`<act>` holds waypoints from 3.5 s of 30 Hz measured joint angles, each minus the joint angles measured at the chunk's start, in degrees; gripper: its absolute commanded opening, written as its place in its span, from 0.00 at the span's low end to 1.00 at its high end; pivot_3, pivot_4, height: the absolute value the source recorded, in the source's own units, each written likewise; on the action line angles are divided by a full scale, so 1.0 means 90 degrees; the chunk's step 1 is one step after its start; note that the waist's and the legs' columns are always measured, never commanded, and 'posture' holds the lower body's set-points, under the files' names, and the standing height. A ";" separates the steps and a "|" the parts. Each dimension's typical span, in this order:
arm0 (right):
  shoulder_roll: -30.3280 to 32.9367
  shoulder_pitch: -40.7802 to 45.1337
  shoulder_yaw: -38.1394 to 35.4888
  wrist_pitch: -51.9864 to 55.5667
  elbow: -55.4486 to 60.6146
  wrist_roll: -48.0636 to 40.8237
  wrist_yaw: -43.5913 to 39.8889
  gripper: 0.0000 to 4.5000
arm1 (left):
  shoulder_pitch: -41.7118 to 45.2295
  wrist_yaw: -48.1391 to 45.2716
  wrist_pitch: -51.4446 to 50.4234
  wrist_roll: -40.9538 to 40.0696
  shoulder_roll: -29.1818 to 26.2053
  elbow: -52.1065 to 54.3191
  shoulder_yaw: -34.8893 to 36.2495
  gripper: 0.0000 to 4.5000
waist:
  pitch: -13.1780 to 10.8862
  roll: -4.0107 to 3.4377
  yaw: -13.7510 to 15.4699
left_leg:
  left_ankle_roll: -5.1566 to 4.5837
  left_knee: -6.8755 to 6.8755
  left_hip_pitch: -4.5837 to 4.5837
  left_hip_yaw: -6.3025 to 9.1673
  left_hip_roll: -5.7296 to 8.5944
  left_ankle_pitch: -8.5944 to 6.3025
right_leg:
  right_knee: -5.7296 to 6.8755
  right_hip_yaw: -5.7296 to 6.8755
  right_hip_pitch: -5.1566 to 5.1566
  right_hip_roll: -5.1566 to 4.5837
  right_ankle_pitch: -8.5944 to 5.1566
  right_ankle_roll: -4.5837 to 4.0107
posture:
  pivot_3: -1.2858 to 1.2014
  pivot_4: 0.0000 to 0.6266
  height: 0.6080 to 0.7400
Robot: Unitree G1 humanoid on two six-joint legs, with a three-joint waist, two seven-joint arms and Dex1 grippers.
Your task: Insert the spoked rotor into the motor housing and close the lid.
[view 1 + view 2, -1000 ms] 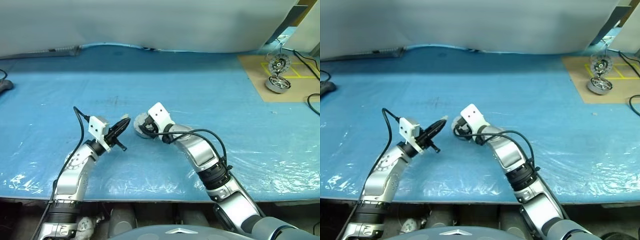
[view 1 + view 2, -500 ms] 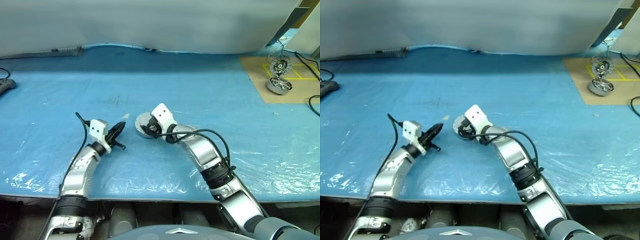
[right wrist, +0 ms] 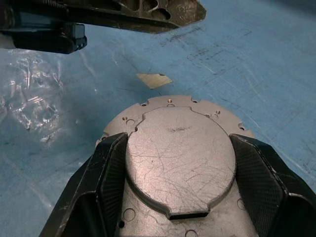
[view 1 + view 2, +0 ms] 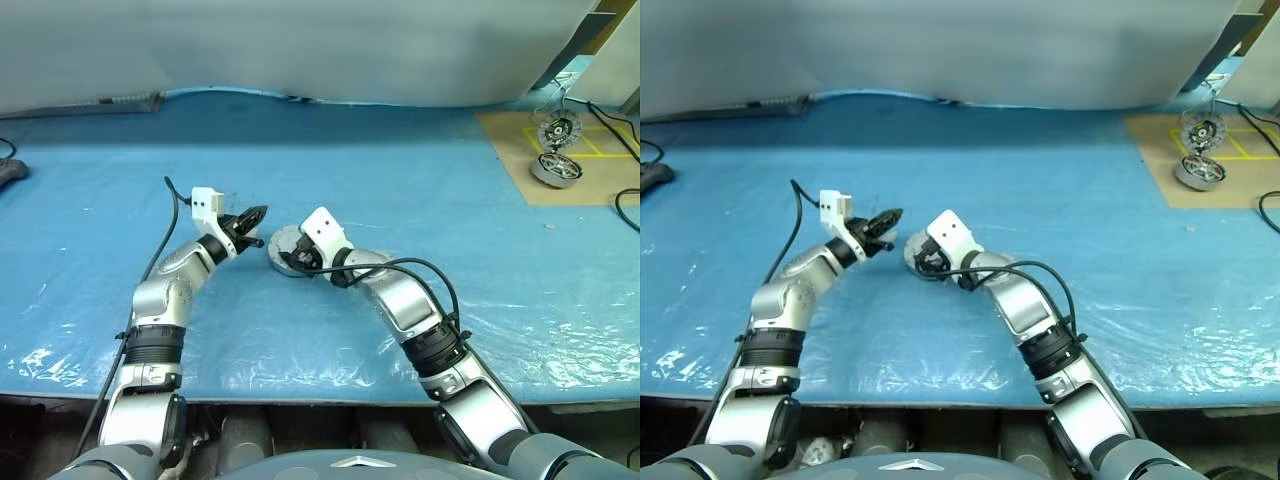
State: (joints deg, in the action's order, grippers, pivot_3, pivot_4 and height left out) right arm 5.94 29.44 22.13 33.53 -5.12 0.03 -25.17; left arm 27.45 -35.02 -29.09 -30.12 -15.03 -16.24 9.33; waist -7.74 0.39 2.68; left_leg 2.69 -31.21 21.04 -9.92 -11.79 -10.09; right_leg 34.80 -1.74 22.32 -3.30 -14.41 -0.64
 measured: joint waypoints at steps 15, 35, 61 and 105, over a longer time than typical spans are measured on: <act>-0.0012 0.0032 0.0020 -0.0039 -0.0040 0.0004 0.0015 0.66 | -0.0078 -0.1269 -0.0675 0.0241 -0.0783 -0.0047 -0.0752 0.00 | -0.0002 -0.0003 0.0005 | -0.0001 0.0014 -0.0001 0.0000 -0.0002 -0.0001 | -0.0006 -0.0001 0.0003 -0.0003 -0.0017 -0.0025 | 0.52 0.24 1.00; 0.0119 -0.0110 -0.0108 -0.0396 -0.0115 0.0030 -0.0188 1.00 | -0.0057 -0.1439 -0.0296 0.0848 -0.0812 0.0097 -0.1120 0.00 | 0.0002 -0.0010 0.0086 | -0.0002 0.0031 -0.0001 -0.0001 -0.0002 -0.0002 | -0.0023 -0.0006 0.0001 -0.0022 -0.0042 0.0012 | 0.52 0.24 1.00; -0.0770 -0.0635 -0.3792 0.3427 0.0570 -0.3661 0.0249 1.00 | 0.0067 -0.1639 -0.0016 0.1003 -0.0701 0.0006 -0.1219 0.00 | -0.0020 -0.0024 0.0174 | 0.0003 0.0062 0.0058 0.0001 0.0013 0.0000 | -0.0024 0.0014 0.0054 -0.0011 -0.0019 0.0011 | 0.52 0.24 1.00; -0.1536 -0.0038 -0.5711 0.4088 -0.0461 -0.5866 0.2026 0.25 | -0.0307 0.0623 -0.2382 -0.1953 0.0883 0.0404 0.1897 1.00 | -0.0119 0.0009 0.0161 | 0.0005 0.0047 0.0118 0.0024 0.0012 0.0001 | -0.0015 0.0039 0.0095 -0.0004 -0.0017 0.0005 | 0.52 0.24 1.00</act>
State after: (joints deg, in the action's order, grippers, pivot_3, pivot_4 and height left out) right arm -7.88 29.10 -29.27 70.32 -9.26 -52.77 -6.94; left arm 24.68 -29.42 -50.53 -47.70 -7.08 -12.60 26.40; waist -8.82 0.48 4.12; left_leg 2.74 -30.79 22.10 -9.70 -11.69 -10.08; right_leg 34.67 -1.39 23.18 -3.34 -14.56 -0.59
